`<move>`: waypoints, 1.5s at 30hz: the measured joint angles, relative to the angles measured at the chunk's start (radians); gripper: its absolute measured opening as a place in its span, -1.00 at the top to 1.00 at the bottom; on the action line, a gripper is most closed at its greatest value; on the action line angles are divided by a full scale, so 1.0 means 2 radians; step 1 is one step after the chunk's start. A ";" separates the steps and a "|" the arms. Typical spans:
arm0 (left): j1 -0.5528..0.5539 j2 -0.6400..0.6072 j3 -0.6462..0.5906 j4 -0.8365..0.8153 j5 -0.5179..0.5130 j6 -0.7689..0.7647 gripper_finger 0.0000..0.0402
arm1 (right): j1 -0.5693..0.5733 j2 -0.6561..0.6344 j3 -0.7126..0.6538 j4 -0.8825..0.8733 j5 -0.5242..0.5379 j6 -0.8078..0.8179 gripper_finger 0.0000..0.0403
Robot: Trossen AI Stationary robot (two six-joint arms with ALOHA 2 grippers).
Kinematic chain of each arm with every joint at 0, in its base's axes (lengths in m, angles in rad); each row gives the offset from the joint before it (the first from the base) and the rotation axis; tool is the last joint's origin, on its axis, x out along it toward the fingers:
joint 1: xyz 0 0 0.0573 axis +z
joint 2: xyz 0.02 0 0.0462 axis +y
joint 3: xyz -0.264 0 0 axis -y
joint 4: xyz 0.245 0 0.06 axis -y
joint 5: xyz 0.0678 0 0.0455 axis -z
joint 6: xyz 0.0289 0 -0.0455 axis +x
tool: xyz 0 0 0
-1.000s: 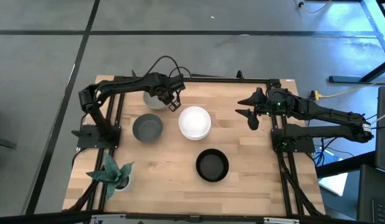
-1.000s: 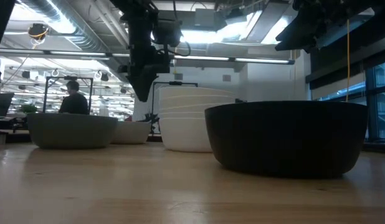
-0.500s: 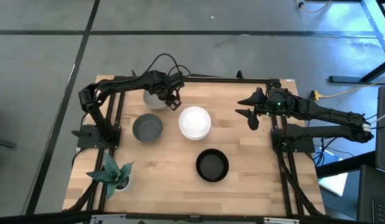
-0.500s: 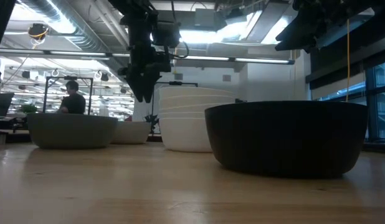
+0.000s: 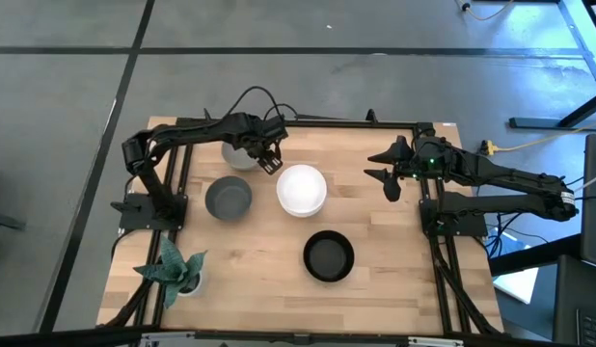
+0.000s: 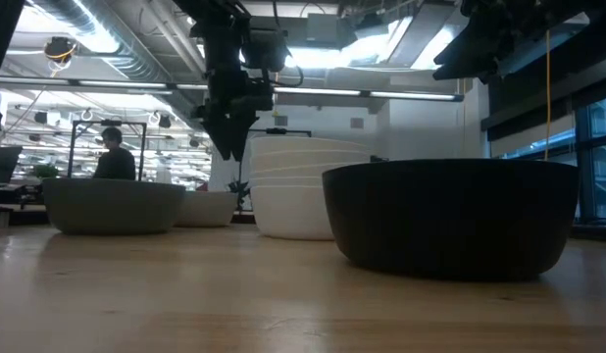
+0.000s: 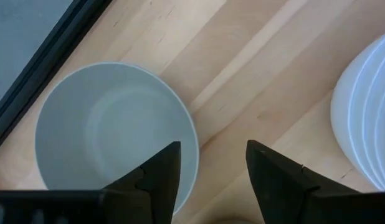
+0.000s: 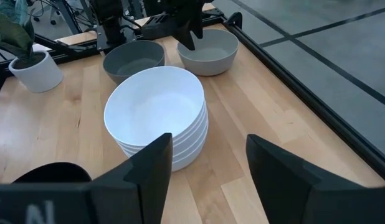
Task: Nest bowls inside each other
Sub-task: Stack the light gray bowl on top of the white bowl
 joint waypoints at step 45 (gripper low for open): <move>0.020 0.004 -0.113 0.083 0.024 -0.027 0.38 | 0.000 0.000 0.000 0.000 0.000 0.012 -0.03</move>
